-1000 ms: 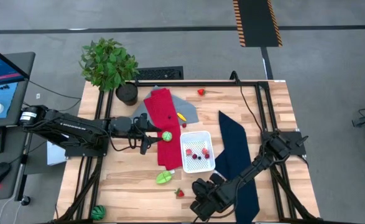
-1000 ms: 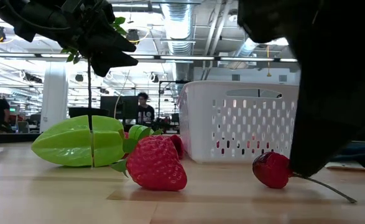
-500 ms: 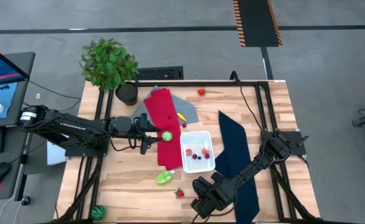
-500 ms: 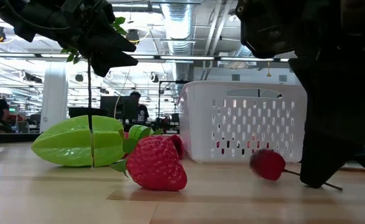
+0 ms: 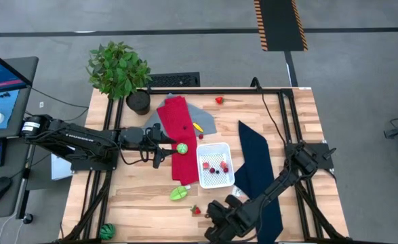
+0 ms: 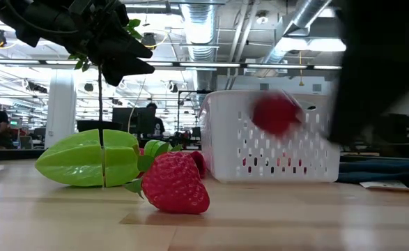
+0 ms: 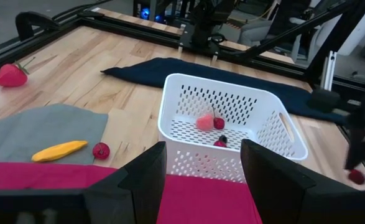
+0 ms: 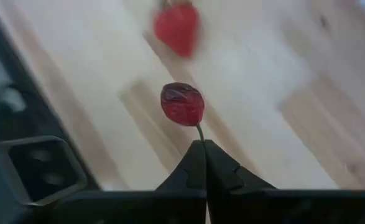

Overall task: Pick and placing Produce into tupperware
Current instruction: Put the cherry into the white bin

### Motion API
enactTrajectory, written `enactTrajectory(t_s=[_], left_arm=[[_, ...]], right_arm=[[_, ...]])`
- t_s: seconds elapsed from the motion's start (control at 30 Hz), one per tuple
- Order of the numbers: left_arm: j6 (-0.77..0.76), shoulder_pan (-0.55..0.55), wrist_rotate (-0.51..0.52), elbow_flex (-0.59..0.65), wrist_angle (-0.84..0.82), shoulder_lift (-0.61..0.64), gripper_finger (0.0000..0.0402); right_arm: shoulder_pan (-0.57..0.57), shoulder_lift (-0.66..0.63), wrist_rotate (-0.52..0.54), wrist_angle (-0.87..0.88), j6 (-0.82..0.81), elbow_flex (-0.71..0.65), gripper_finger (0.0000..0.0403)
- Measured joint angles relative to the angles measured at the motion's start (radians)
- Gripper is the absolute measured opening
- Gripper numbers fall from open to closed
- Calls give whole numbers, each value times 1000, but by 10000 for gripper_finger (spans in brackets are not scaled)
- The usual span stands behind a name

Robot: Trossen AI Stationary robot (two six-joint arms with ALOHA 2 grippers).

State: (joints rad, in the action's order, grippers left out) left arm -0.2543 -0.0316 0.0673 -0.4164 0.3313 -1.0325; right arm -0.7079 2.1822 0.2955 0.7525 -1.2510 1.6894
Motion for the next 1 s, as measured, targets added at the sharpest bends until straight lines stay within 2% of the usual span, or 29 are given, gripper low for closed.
enactTrajectory(t_s=[0.13,0.4,0.5,0.87,1.0], left_arm=[[0,0,0,0,0,0,196],[0,0,0,0,0,0,196],[0,0,0,0,0,0,196],[0,0,0,0,-6,0,196],[0,0,0,0,-6,0,196]], right_arm=[[-4,0,72,107,29,96,10],[13,-3,267,626,-23,292,11],[50,-5,290,741,-30,325,12],[205,-4,274,813,111,285,19],[238,-4,207,808,146,258,23]])
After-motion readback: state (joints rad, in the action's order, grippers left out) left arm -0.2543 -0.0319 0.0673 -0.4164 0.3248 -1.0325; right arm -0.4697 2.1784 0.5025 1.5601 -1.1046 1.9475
